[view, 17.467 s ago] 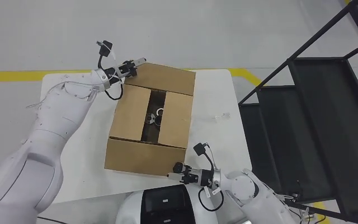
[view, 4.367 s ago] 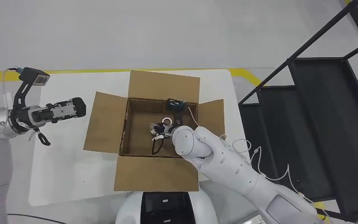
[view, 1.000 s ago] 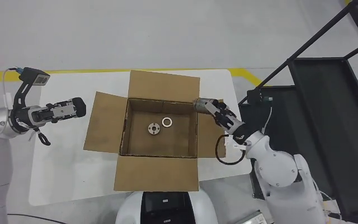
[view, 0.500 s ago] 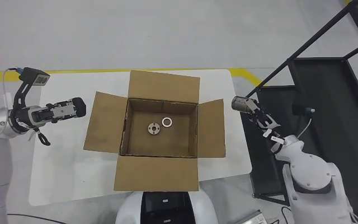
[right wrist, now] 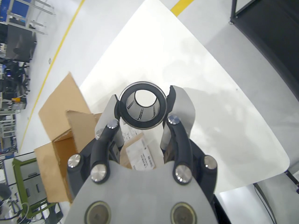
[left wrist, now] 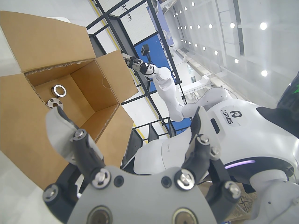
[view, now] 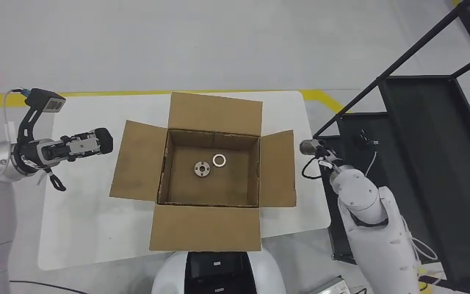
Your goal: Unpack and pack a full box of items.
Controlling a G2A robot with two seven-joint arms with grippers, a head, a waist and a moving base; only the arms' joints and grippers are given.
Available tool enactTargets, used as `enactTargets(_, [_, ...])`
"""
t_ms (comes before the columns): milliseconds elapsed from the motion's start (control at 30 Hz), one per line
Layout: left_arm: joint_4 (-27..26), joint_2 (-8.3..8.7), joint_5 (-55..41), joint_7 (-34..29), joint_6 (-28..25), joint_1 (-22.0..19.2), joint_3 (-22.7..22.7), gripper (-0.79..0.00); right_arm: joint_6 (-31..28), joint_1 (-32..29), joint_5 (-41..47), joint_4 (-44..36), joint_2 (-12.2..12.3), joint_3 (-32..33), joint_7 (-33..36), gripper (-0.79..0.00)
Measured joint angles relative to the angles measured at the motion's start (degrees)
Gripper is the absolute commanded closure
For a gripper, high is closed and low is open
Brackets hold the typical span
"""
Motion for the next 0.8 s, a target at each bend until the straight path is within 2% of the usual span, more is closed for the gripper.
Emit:
enactTargets(100, [0.0,0.00,0.0,0.0,0.0,0.0,0.0,-0.785,4.2,2.0,-4.9,4.0,0.0,-3.0,-0.1,0.000])
enactTargets(267, [0.0,0.00,0.0,0.0,0.0,0.0,0.0,-0.785,7.9,3.9,-7.7,8.4,-0.2,-6.0,-0.1,0.000])
enactTargets(600, [0.0,0.00,0.0,0.0,0.0,0.0,0.0,-0.785,12.0,7.1,-13.1,15.3,-0.6,-10.7,0.6,0.000])
enactTargets(800, [0.0,0.00,0.0,0.0,0.0,0.0,0.0,-0.785,12.1,9.2,-12.9,18.3,-1.0,-12.4,0.6,0.000])
